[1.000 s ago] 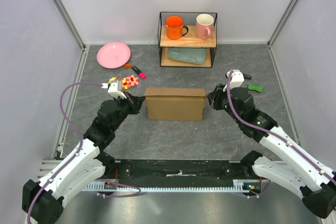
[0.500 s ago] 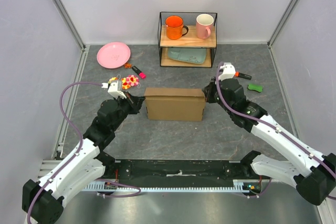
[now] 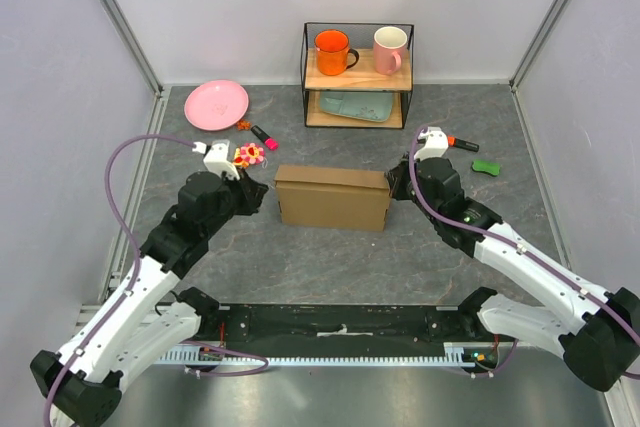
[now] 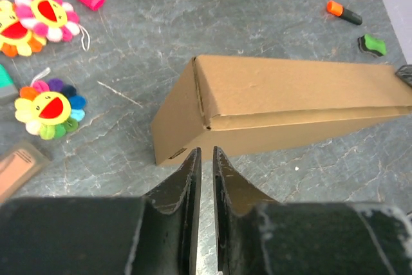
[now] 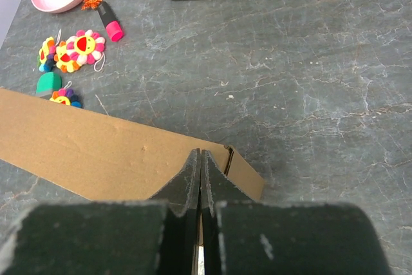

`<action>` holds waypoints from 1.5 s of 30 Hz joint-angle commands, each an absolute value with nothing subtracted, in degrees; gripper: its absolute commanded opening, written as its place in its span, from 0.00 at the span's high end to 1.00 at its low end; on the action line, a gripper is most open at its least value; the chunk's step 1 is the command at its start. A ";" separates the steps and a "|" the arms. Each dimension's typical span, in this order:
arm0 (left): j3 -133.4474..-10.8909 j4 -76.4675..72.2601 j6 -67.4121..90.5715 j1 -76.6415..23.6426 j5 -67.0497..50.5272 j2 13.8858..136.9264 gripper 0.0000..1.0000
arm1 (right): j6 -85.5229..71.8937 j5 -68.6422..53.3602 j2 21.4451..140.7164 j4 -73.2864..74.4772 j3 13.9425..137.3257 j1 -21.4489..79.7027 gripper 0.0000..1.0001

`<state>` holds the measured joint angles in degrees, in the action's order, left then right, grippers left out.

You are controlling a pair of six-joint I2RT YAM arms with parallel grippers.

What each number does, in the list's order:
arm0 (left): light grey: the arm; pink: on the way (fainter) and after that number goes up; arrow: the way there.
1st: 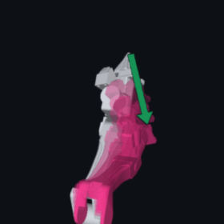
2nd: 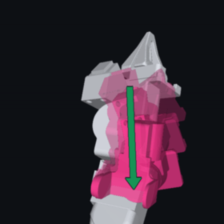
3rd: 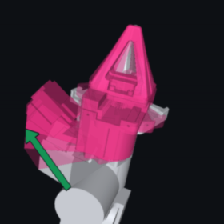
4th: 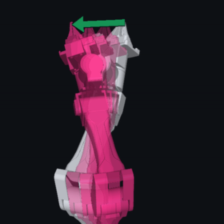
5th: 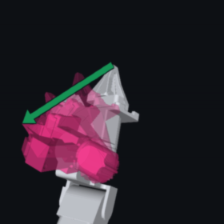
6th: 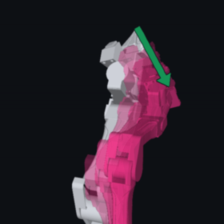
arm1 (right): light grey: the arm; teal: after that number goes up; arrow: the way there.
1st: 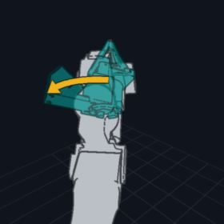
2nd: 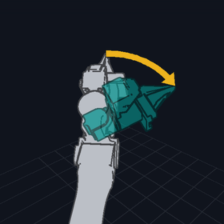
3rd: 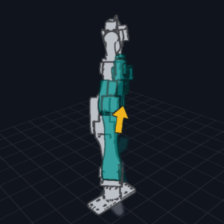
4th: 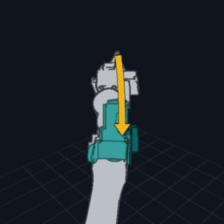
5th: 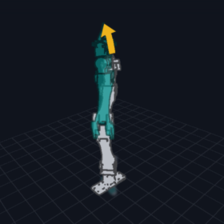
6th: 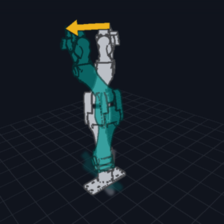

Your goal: Fold the paper box

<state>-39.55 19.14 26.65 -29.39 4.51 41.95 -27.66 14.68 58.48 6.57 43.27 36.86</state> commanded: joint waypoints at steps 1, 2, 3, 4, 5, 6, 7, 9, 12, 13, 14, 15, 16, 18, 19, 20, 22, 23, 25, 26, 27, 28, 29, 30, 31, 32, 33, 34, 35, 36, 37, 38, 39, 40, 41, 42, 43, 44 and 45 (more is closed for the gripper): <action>-46.83 23.82 23.20 -29.36 7.55 41.23 0.81 | -27.51 15.03 60.03 9.67 42.71 36.83 1.00; -46.93 22.51 24.07 -29.36 7.91 40.79 0.81 | -27.51 14.94 60.03 9.67 42.80 36.83 1.00; -46.76 20.50 24.26 -29.36 7.91 40.09 0.80 | -27.34 15.03 60.03 9.67 42.89 36.83 1.00; -45.37 17.61 24.43 -29.27 6.87 39.47 0.80 | -27.33 14.94 60.03 9.67 42.98 36.83 1.00; -44.48 12.18 24.96 -29.27 6.33 38.77 0.80 | -27.25 15.03 60.12 9.75 43.07 36.83 1.00; -43.69 9.17 25.48 -29.27 5.81 38.85 0.80 | -27.16 15.20 60.20 9.76 43.07 36.83 1.00; -42.46 6.97 25.92 -29.18 4.93 39.37 0.80 | -27.07 15.21 60.21 9.67 43.24 36.83 1.00; -42.19 3.61 27.33 -29.18 4.05 43.05 0.83 | -27.07 15.12 60.47 10.02 43.42 36.83 1.00; -40.79 0.55 29.00 -29.18 1.33 48.40 0.87 | -26.98 14.94 60.73 10.11 43.59 36.83 1.00; -38.69 -1.47 29.44 -29.27 0.27 49.04 0.87 | -27.16 14.85 60.82 10.02 43.68 36.83 1.00; -37.28 -3.23 30.75 -29.27 -1.30 49.56 0.87 | -27.07 14.85 60.99 10.02 43.68 36.83 1.00; -35.70 -6.21 31.54 -29.18 -1.49 50.61 0.88 | -27.07 14.77 61.08 9.93 43.68 36.83 1.00; -33.42 -6.85 32.16 -29.27 -1.58 51.06 0.88 | -27.16 14.68 61.17 10.02 43.94 36.83 1.00; -32.00 -6.16 32.87 -29.27 -0.97 52.12 0.91 | -27.16 14.50 61.08 10.19 44.47 36.83 1.00; -30.95 -4.41 33.13 -29.27 -0.18 52.73 0.91 | -27.16 14.50 60.91 10.37 45.34 36.83 1.00; -30.33 -3.79 33.74 -29.27 -0.09 52.65 0.92 | -27.16 14.59 60.39 10.55 45.87 36.83 1.00; -27.97 -4.21 34.54 -29.27 1.40 51.69 0.93 | -26.98 14.50 60.03 10.63 48.41 36.83 1.00; -27.34 -4.31 35.32 -29.27 1.67 51.33 0.93 | -26.90 14.59 60.12 11.07 49.47 36.91 1.00; -26.81 -4.13 35.59 -29.27 2.63 50.80 0.93 | -26.72 13.80 60.29 11.60 53.67 36.91 1.00; -26.89 -3.96 35.60 -29.27 2.72 50.80 0.93 | -26.72 13.10 60.12 11.86 55.09 36.83 1.00; -27.07 -3.61 35.42 -29.27 2.99 50.71 0.93 | -27.07 12.14 59.94 11.78 56.33 36.83 1.00; -27.42 -3.43 35.42 -29.27 3.08 50.89 0.93 | -27.51 10.82 59.42 11.43 57.99 36.83 1.00; -27.60 -3.17 35.42 -29.27 3.16 51.06 0.93 | -28.12 10.20 59.15 10.38 58.44 36.83 1.00; -27.60 -3.08 35.51 -29.27 3.16 51.24 0.93 | -28.65 9.59 58.80 9.68 58.45 36.83 1.00; -27.60 -2.99 35.68 -29.27 3.34 51.41 0.93 | -29.00 8.88 58.54 9.06 57.66 36.83 1.00; -27.60 -2.99 35.94 -29.18 3.34 51.50 0.93 | -29.18 8.79 58.54 8.62 56.87 36.83 1.00; -27.42 -2.99 36.12 -29.18 3.25 51.76 0.93 | -29.61 8.88 58.62 8.61 54.69 36.83 1.00; -27.33 -2.99 36.21 -29.27 3.08 51.85 0.93 | -29.97 8.88 58.71 8.61 53.10 36.83 1.00; -27.25 -2.99 36.38 -29.27 3.16 51.94 0.93 | -30.41 8.88 58.71 8.27 51.17 36.74 1.00; -27.16 -2.99 36.39 -29.18 2.99 52.12 0.93 | -31.80 8.53 58.54 7.91 46.45 36.74 1.00; -27.07 -2.99 36.39 -29.27 2.90 52.12 0.93 | -32.43 8.26 58.01 6.78 43.88 36.74 1.00; -27.07 -2.90 36.39 -29.27 2.90 52.12 0.93 | -33.21 8.26 57.66 6.25 41.42 36.74 1.00; -26.90 -2.73 36.39 -29.18 2.90 52.03 0.93 | -33.74 8.35 57.40 5.63 36.87 36.74 1.00; -26.81 -2.72 36.39 -29.27 2.90 52.12 0.93 | -34.53 8.44 56.61 4.58 35.17 36.74 1.00; -26.72 -2.72 36.47 -29.27 2.90 52.12 0.93 | -34.63 8.44 56.25 4.22 34.03 36.74 1.00; -26.54 -2.72 36.56 -29.27 2.90 52.21 0.93 | -34.54 8.52 55.81 3.96 33.32 36.74 1.00; -26.54 -2.72 36.74 -29.27 2.81 52.29 0.93 | -34.02 8.79 54.77 4.22 33.83 36.74 1.00; -26.63 -2.72 36.74 -29.27 2.81 52.29 0.93 | -33.75 9.49 54.23 4.57 34.71 36.65 1.00; -26.89 -2.72 36.65 -29.18 2.90 52.38 0.93 | -33.40 9.67 53.62 4.74 37.07 36.65 1.00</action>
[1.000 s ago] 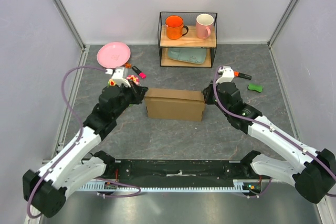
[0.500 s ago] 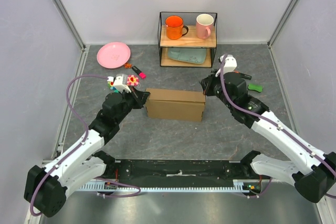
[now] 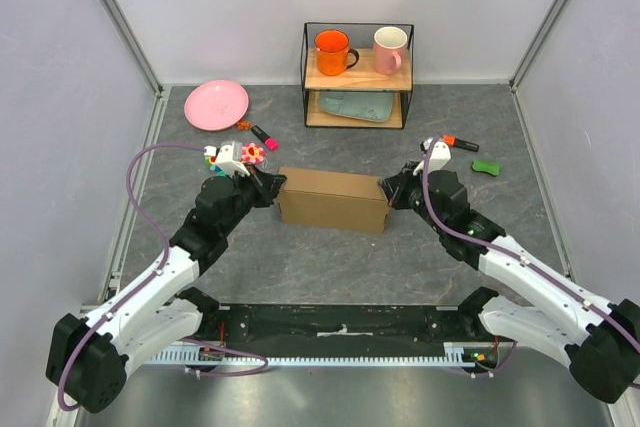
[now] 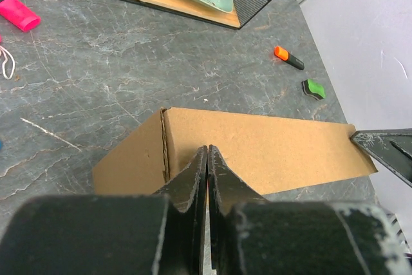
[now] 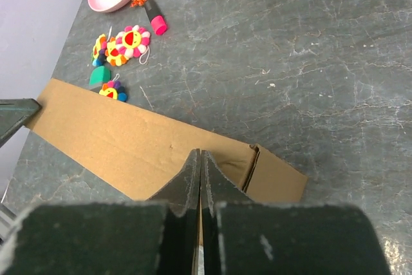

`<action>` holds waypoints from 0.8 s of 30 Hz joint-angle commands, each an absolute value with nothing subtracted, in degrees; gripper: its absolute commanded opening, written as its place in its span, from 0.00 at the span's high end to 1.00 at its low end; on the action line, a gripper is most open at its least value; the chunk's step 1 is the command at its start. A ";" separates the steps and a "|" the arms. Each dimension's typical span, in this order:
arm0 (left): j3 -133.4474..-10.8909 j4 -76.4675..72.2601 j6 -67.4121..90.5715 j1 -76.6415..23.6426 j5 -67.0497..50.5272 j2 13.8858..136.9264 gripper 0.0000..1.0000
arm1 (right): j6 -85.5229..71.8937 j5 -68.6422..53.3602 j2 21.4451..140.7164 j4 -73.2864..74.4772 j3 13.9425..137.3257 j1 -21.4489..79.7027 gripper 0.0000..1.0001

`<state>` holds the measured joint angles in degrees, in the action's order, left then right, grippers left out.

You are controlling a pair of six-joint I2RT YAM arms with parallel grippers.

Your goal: Fold the paper box

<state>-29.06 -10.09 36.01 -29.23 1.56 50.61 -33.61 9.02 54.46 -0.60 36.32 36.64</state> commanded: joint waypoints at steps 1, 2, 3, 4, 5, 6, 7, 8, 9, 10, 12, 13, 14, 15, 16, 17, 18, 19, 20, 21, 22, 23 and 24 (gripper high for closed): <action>-26.89 -2.72 36.74 -29.27 2.99 52.30 0.93 | -33.14 9.75 52.57 5.01 38.31 36.65 1.00; -26.98 -2.72 36.74 -29.27 2.99 52.29 0.93 | -32.70 9.76 52.21 5.01 39.54 36.65 1.00; -27.07 -2.72 36.74 -29.27 3.08 52.21 0.93 | -32.52 8.71 51.95 5.27 41.90 36.65 1.00; -27.07 -2.64 36.83 -29.27 3.08 52.21 0.93 | -32.35 7.83 51.86 5.36 42.79 36.74 1.00; -26.98 -2.55 36.83 -29.18 3.08 52.12 0.93 | -32.60 6.95 51.94 5.27 43.32 36.74 1.00; -26.81 -2.55 36.83 -29.27 3.16 52.12 0.93 | -32.87 5.81 52.12 5.19 43.24 36.74 1.00; -26.63 -2.55 37.09 -29.27 3.16 52.29 0.93 | -33.22 5.19 52.12 4.92 42.63 36.74 1.00; -26.37 -2.55 37.26 -29.18 3.16 52.38 0.93 | -33.40 4.49 52.12 4.57 41.76 36.65 1.00; -26.11 -2.64 37.35 -29.27 3.16 52.47 0.93 | -34.09 3.61 52.29 3.96 39.14 36.74 1.00; -25.93 -2.55 37.53 -29.27 3.16 52.64 0.93 | -34.45 3.69 52.56 3.78 37.72 36.83 1.00; -25.67 -2.55 37.70 -29.27 2.81 53.00 0.93 | -34.98 3.43 53.69 3.87 34.04 36.74 1.00; -25.66 -2.55 37.71 -29.27 2.64 53.00 0.93 | -34.89 3.08 54.05 4.04 32.97 36.65 1.00; -25.58 -2.55 37.79 -29.35 2.46 53.09 0.93 | -35.07 3.16 54.40 4.22 31.57 36.74 1.00; -25.66 -2.37 37.79 -29.36 2.46 53.00 0.93 | -34.89 2.90 54.40 4.57 31.20 36.74 1.00; -25.84 -2.29 37.62 -29.36 2.37 53.00 0.93 | -34.72 3.42 54.14 4.48 31.11 36.65 1.00; -26.10 -2.29 37.62 -29.36 2.37 52.74 0.92 | -34.54 3.86 53.71 4.66 31.64 36.65 1.00; -26.28 -2.37 37.36 -29.27 2.46 52.47 0.92 | -34.28 4.30 52.74 5.01 32.42 36.65 1.00; -26.54 -2.72 37.09 -29.35 2.46 52.04 0.92 | -33.58 5.00 52.30 5.36 33.30 36.65 1.00; -27.07 -3.16 36.65 -29.27 2.98 51.60 0.88 | -33.23 6.75 51.86 5.62 35.75 36.65 0.99; -27.42 -3.69 36.22 -29.27 3.68 49.85 0.85 | -32.87 7.81 51.07 6.58 37.08 36.65 0.93; -27.86 -3.87 36.12 -29.27 4.56 48.88 0.82 | -31.83 8.78 50.72 7.03 38.48 36.74 0.86; -28.64 -4.22 36.04 -29.27 6.22 47.56 0.74 | -31.12 11.83 50.54 7.64 41.54 36.65 0.71; -29.09 -4.91 35.43 -29.27 7.02 45.63 0.71 | -30.42 13.43 51.15 10.00 43.40 36.65 0.64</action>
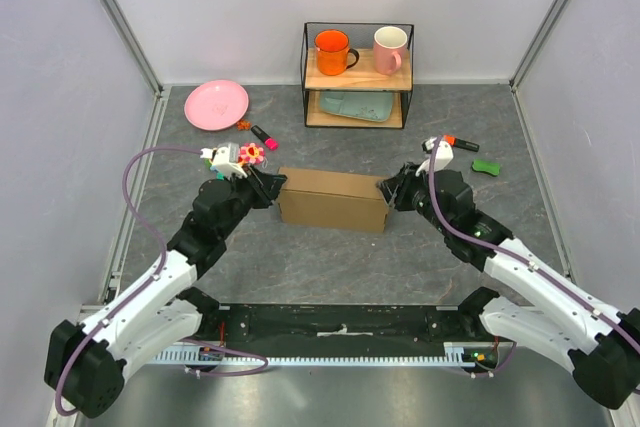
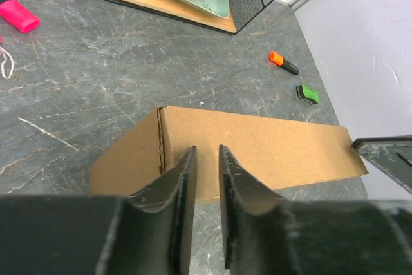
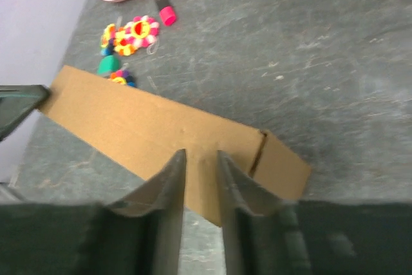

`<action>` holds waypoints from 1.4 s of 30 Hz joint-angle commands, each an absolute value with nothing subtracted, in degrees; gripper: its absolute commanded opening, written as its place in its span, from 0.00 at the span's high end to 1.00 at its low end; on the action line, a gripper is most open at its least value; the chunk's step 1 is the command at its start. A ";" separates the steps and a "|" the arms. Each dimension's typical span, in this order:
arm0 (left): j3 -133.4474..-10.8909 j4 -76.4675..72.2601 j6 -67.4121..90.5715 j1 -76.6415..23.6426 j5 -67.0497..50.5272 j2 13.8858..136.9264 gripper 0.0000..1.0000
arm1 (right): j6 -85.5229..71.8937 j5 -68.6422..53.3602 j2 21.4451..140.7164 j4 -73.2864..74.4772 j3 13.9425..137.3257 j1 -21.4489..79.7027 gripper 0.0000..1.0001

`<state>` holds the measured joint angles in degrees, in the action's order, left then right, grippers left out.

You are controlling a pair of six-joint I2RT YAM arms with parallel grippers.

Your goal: Fold the paper box

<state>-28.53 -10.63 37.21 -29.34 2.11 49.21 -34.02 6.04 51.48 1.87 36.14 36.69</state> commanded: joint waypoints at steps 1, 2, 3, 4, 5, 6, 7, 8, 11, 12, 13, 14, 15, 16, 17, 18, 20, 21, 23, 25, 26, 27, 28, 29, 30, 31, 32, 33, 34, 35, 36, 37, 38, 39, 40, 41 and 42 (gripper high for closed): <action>-29.70 -5.01 35.07 -29.27 7.81 44.83 0.67 | -28.93 14.93 51.76 11.15 45.25 36.39 0.59; -31.10 -5.10 34.63 -29.27 9.13 44.48 0.59 | -28.31 16.25 52.38 12.12 47.96 36.30 0.51; -31.81 -5.18 33.93 -29.18 9.40 44.47 0.55 | -27.87 17.13 53.25 12.82 48.86 36.12 0.47; -32.60 -4.84 33.32 -29.18 9.49 45.43 0.52 | -27.60 17.49 53.52 12.92 49.56 35.51 0.43; -34.78 -4.14 32.96 -29.09 9.84 46.14 0.48 | -27.60 17.49 53.79 12.83 50.44 35.25 0.38; -35.76 -3.43 32.61 -29.00 9.84 46.93 0.47 | -27.68 17.40 54.40 12.92 50.71 35.07 0.36; -36.47 -2.64 32.52 -29.00 9.76 48.06 0.47 | -27.69 17.32 54.75 13.01 50.89 34.98 0.35; -37.08 -2.55 32.52 -28.92 9.41 48.77 0.46 | -28.12 17.14 55.10 13.18 50.71 34.98 0.34; -35.87 -3.78 32.87 -28.92 7.66 50.44 0.45 | -28.47 15.47 56.60 13.18 48.70 34.72 0.34; -35.51 -3.95 32.87 -28.92 6.95 50.88 0.45 | -28.74 15.12 57.30 13.18 47.91 34.72 0.34; -34.99 -4.04 32.96 -28.92 6.25 51.67 0.48 | -28.91 13.55 57.65 12.92 47.12 34.72 0.37; -34.20 -3.96 33.05 -28.92 3.72 52.90 0.51 | -29.09 12.58 58.27 12.75 45.54 34.63 0.39; -33.93 -3.78 33.48 -29.00 2.30 53.52 0.53 | -29.79 11.61 58.45 12.14 44.74 34.72 0.41; -32.53 -3.69 33.92 -29.09 0.89 53.61 0.57 | -30.14 9.34 58.53 11.87 43.00 34.72 0.46; -31.56 -4.04 34.71 -29.18 -1.30 53.18 0.58 | -30.58 8.01 58.10 10.56 42.02 34.72 0.49; -30.42 -4.48 35.24 -29.27 -2.10 52.56 0.60 | -31.46 6.69 57.66 9.94 40.88 34.72 0.51; -26.47 -5.88 37.08 -29.36 -4.12 49.07 0.64 | -32.60 4.49 56.00 8.45 37.54 34.72 0.58; -24.98 -6.41 37.70 -29.27 -4.83 47.74 0.65 | -32.96 3.96 55.29 8.18 36.49 34.89 0.59; -21.46 -6.77 39.54 -29.62 -6.32 45.10 0.70 | -33.66 3.69 53.28 8.09 33.76 34.80 0.64; -19.17 -5.89 40.34 -30.06 -6.94 41.50 0.74 | -34.10 3.26 50.90 8.26 31.57 34.80 0.66; -18.38 -5.19 41.21 -30.23 -7.12 40.35 0.76 | -34.36 2.73 50.02 8.70 30.86 34.89 0.66; -17.76 -4.23 41.39 -30.50 -7.47 38.08 0.77 | -34.80 2.20 49.05 8.79 30.07 34.98 0.67; -16.80 -3.17 41.57 -31.02 -7.56 37.10 0.79 | -35.67 1.76 48.09 8.88 28.49 35.15 0.68; -16.35 -2.03 42.09 -31.29 -7.47 36.05 0.80 | -36.38 0.89 45.81 9.31 27.61 35.33 0.69; -16.00 -0.37 42.10 -31.46 -7.64 34.99 0.80 | -36.82 0.53 44.49 9.32 26.73 35.68 0.69; -14.95 -0.35 42.01 -32.25 -8.17 32.72 0.83 | -37.35 0.09 42.99 9.06 24.63 35.94 0.70; -14.33 -0.35 42.27 -32.78 -8.17 31.48 0.84 | -38.75 -1.39 39.93 8.18 23.48 36.47 0.71; -12.85 1.04 42.36 -34.00 -8.17 28.94 0.85 | -39.28 -1.49 38.34 8.17 21.73 36.65 0.71; -12.22 1.23 42.36 -34.54 -8.61 27.70 0.85 | -39.98 -1.67 35.80 8.70 21.19 36.82 0.70; -11.61 1.58 42.45 -34.98 -8.87 26.47 0.85 | -40.60 -1.84 34.55 9.05 20.57 37.00 0.70; -10.56 2.28 42.45 -35.68 -9.22 25.06 0.85 | -41.13 -2.02 33.41 9.49 19.78 37.09 0.67; -10.02 2.55 42.45 -35.94 -10.27 22.35 0.84 | -41.22 -2.11 31.48 10.36 19.43 37.09 0.64; -9.58 2.90 42.54 -36.12 -10.72 20.58 0.83 | -41.48 -2.20 30.51 10.89 19.34 37.09 0.60; -8.80 3.34 42.89 -36.30 -10.72 18.91 0.77 | -41.75 -1.33 29.54 11.59 19.42 37.09 0.48; -8.62 4.56 43.59 -36.30 -9.42 15.33 0.74 | -42.01 -0.62 27.88 12.82 19.60 37.09 0.43; -8.70 5.35 43.94 -36.30 -8.19 13.64 0.71 | -42.19 -0.35 27.17 13.18 19.95 37.09 0.37; -8.96 6.06 44.29 -36.30 -6.61 12.14 0.65 | -42.62 0.95 26.81 13.36 20.73 37.09 0.26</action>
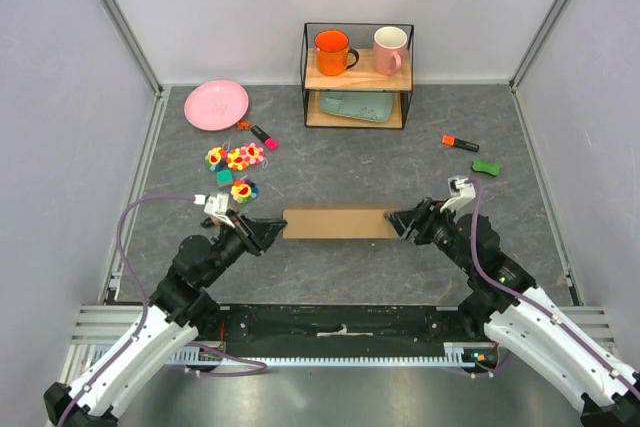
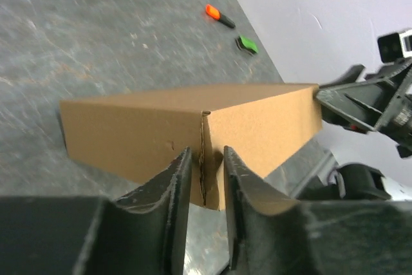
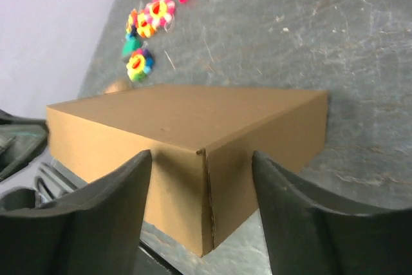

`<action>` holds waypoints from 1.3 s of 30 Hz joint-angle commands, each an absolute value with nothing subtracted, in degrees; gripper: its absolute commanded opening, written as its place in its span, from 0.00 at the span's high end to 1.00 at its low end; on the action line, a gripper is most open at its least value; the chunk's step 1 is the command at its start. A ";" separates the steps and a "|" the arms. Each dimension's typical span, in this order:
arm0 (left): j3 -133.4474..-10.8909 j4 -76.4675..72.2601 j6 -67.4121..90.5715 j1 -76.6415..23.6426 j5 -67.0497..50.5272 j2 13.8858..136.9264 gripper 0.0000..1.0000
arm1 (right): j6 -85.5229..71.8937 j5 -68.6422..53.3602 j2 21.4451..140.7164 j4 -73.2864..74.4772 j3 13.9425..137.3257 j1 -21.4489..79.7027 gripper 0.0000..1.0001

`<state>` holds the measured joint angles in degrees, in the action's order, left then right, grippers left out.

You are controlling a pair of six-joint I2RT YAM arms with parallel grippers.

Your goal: Fold the paper box

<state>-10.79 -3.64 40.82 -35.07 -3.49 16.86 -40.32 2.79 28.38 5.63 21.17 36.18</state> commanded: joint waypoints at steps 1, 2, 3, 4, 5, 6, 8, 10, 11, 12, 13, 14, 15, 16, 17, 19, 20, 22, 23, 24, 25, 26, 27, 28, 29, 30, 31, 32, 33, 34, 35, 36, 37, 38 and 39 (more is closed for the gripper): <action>-9.23 6.76 44.91 -36.30 -3.37 10.56 0.62 | -42.89 2.36 26.81 13.62 21.18 37.09 0.22; -9.49 6.85 45.00 -36.21 -2.03 8.55 0.59 | -42.98 2.89 27.33 13.62 21.79 37.09 0.18; -10.19 6.77 44.91 -36.21 -0.80 7.83 0.53 | -42.98 3.34 28.12 13.80 23.10 37.09 0.13; -10.63 6.77 44.91 -36.21 1.38 7.82 0.47 | -42.80 4.12 30.21 13.97 23.72 37.09 0.13; -10.90 7.03 44.83 -36.21 2.28 8.69 0.42 | -42.80 4.48 31.37 14.06 24.34 37.09 0.11; -11.68 7.21 44.65 -36.21 2.81 9.48 0.36 | -42.37 4.83 32.33 14.06 25.13 37.09 0.10; -12.48 8.86 45.08 -36.21 3.95 12.03 0.34 | -42.19 5.88 34.62 13.89 25.57 37.09 0.09; -13.01 9.23 45.79 -36.21 4.04 15.72 0.32 | -41.66 6.33 35.68 13.63 25.67 37.09 0.08; -12.92 9.32 46.40 -36.21 3.87 16.69 0.32 | -41.57 6.68 35.94 13.19 25.32 37.18 0.08; -12.22 8.97 47.02 -36.21 3.61 18.96 0.32 | -41.31 6.77 36.21 12.75 24.44 37.09 0.07; -11.61 8.44 48.15 -36.21 2.65 20.12 0.32 | -41.22 6.77 37.34 12.22 24.00 37.09 0.07; -11.08 7.74 48.95 -36.21 2.03 21.26 0.32 | -40.79 6.77 38.31 11.96 23.47 37.18 0.08; -9.68 6.26 49.91 -36.21 0.80 23.97 0.32 | -40.61 6.85 40.58 11.78 22.77 37.18 0.08; -9.23 5.46 51.84 -36.21 0.27 25.30 0.32 | -40.52 6.86 41.74 10.99 22.24 37.09 0.08; -8.10 4.49 52.55 -36.21 -0.43 27.05 0.32 | -40.43 6.33 42.79 10.20 21.71 37.09 0.09; -7.30 0.72 53.96 -36.12 -4.21 31.10 0.32 | -40.43 5.72 44.99 6.78 20.04 37.18 0.09; -6.16 -1.65 54.40 -36.21 -5.44 32.24 0.32 | -40.43 4.93 45.52 5.29 18.91 37.18 0.09; -5.19 -6.84 55.36 -36.21 -8.87 35.49 0.33 | -40.60 3.08 47.10 0.89 17.93 37.09 0.10; -4.66 -7.99 55.72 -36.21 -9.49 36.38 0.33 | -40.34 2.82 47.81 0.36 17.58 37.09 0.11; -4.75 -8.87 55.72 -36.21 -10.19 37.52 0.33 | -40.08 2.90 49.55 -1.74 17.49 37.18 0.11; -4.92 -9.49 55.46 -36.21 -10.02 39.44 0.33 | -39.90 2.99 50.53 -2.45 17.40 37.09 0.11; -5.27 -9.84 55.28 -36.21 -9.67 40.68 0.34 | -39.47 2.73 51.49 -3.42 17.14 37.09 0.12; -5.53 -10.45 54.67 -36.21 -8.54 41.82 0.34 | -39.46 2.55 53.33 -5.25 16.96 37.09 0.13; -5.80 -12.03 54.58 -36.21 -7.74 42.88 0.34 | -39.38 2.55 54.31 -6.23 16.96 37.00 0.13; -6.50 -13.26 54.32 -36.21 -6.69 45.59 0.34 | -39.11 2.64 55.97 -7.20 17.05 37.00 0.14; -6.85 -14.49 53.36 -36.21 -5.98 46.92 0.34 | -38.85 3.07 56.94 -8.86 17.22 37.00 0.15; -8.33 -15.98 52.91 -36.21 -5.19 50.07 0.34 | -38.59 2.99 58.00 -9.57 17.49 36.48 0.17; -9.22 -16.78 52.48 -35.95 -3.71 51.66 0.34 | -38.41 2.64 60.18 -10.45 18.27 36.21 0.18; -10.01 -17.83 51.08 -35.86 -3.17 53.77 0.34 | -38.15 2.29 61.42 -12.03 18.72 35.69 0.19; -12.19 -19.32 50.63 -35.60 -2.90 55.70 0.34 | -38.14 1.33 62.74 -12.82 19.16 34.64 0.23; -13.61 -19.68 49.93 -34.55 -3.25 60.07 0.34 | -38.14 0.71 65.28 -13.62 20.20 34.02 0.25; -15.19 -19.77 48.53 -33.93 -3.77 62.29 0.34 | -38.67 0.09 66.69 -15.36 20.65 33.58 0.26; -18.60 -19.86 47.65 -33.32 -4.39 64.58 0.34 | -38.85 -1.30 67.93 -16.16 21.44 32.53 0.28; -20.46 -19.69 46.85 -32.01 -5.44 69.30 0.35 | -39.11 -1.67 70.03 -16.87 21.79 32.26 0.29; -22.13 -19.69 45.71 -31.30 -6.32 71.35 0.35 | -39.29 -1.84 71.09 -18.18 22.14 31.91 0.30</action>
